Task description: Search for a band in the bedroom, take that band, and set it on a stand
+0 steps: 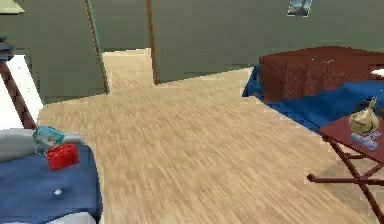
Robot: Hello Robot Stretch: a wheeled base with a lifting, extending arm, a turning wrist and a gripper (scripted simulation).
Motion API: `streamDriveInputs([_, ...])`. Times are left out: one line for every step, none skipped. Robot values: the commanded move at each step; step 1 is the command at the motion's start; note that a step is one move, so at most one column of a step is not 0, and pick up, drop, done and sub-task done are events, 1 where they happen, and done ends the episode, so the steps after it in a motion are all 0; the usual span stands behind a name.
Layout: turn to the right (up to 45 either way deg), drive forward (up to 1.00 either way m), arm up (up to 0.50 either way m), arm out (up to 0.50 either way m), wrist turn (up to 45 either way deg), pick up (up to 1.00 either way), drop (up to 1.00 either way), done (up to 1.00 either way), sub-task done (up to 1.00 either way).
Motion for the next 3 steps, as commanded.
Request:
streamDriveInputs([0.0,0.70,0.00,0.00,0.0,0.00,0.00,0.00,0.00])
streamDriveInputs([45.0,0.00,0.00,0.00,0.0,0.00,0.00,0.00,0.00])
streamDriveInputs([12.0,0.00,0.00,0.00,0.0,0.00,0.00,0.00,0.00])
